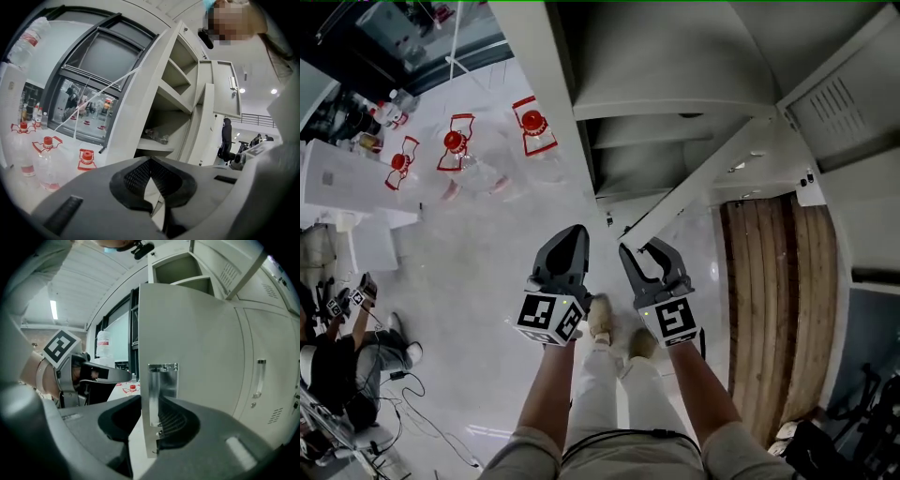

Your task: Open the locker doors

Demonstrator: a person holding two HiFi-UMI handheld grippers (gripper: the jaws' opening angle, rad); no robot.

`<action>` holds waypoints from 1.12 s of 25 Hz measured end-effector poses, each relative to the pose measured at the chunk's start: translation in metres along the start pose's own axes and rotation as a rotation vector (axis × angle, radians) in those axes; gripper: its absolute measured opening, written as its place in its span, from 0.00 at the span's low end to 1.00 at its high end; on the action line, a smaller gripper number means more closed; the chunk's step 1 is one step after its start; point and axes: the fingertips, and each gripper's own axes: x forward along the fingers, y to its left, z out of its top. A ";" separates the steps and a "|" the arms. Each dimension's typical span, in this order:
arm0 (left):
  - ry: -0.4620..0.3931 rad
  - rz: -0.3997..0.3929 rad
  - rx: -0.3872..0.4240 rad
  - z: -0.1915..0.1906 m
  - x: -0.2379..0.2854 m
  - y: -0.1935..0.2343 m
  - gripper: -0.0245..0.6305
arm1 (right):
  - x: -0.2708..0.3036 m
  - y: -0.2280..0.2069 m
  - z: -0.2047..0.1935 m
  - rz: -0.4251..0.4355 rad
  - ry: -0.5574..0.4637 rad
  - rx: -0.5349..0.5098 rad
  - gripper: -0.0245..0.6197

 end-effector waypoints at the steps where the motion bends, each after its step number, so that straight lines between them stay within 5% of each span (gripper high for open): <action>1: -0.001 0.010 -0.003 -0.002 -0.002 -0.002 0.04 | -0.004 0.000 -0.002 0.010 0.001 -0.003 0.21; 14: 0.001 0.048 -0.010 -0.021 -0.027 -0.035 0.04 | -0.062 -0.010 -0.017 0.028 0.036 -0.035 0.23; 28: 0.002 0.055 0.001 -0.023 -0.046 -0.062 0.04 | -0.125 -0.038 -0.038 -0.066 0.063 0.025 0.20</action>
